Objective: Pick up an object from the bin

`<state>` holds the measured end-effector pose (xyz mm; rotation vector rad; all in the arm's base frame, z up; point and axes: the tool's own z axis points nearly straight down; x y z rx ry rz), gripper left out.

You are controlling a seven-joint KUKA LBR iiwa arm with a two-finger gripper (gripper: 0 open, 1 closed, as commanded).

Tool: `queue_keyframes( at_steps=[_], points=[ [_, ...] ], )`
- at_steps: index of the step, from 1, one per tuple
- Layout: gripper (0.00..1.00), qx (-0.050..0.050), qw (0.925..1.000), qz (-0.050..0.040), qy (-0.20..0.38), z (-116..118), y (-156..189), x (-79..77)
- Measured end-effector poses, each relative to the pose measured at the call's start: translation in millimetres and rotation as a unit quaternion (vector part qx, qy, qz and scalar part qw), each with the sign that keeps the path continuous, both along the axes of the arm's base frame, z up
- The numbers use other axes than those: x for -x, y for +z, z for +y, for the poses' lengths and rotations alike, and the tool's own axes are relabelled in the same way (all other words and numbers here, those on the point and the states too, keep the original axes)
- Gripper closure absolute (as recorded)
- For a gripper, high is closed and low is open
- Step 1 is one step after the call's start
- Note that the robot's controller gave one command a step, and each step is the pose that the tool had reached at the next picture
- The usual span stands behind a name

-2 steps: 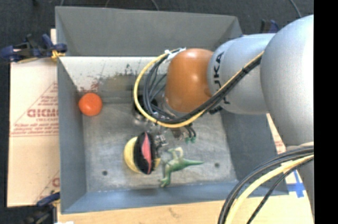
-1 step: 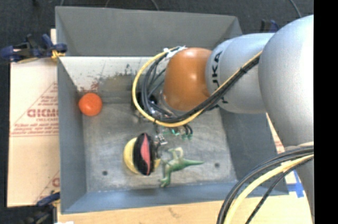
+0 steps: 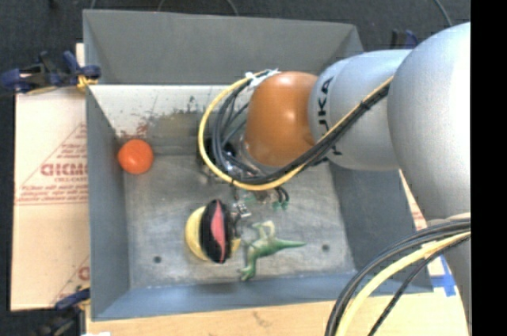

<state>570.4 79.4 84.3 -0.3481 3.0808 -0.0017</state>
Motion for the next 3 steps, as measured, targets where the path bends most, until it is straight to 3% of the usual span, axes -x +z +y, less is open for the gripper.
queue_keyframes(
  at_steps=[1, 2, 3],
  points=[
    [1.00, 0.001, 0.9933, -0.0013, 0.116, 34.2, -6.5, 74.7],
    [1.00, 0.002, 0.9932, 0.0071, 0.116, 33.6, -9.3, 79.4],
    [1.00, 0.004, 0.9913, 0.0180, 0.130, 71.5, 136.4, 87.4]
  ],
)
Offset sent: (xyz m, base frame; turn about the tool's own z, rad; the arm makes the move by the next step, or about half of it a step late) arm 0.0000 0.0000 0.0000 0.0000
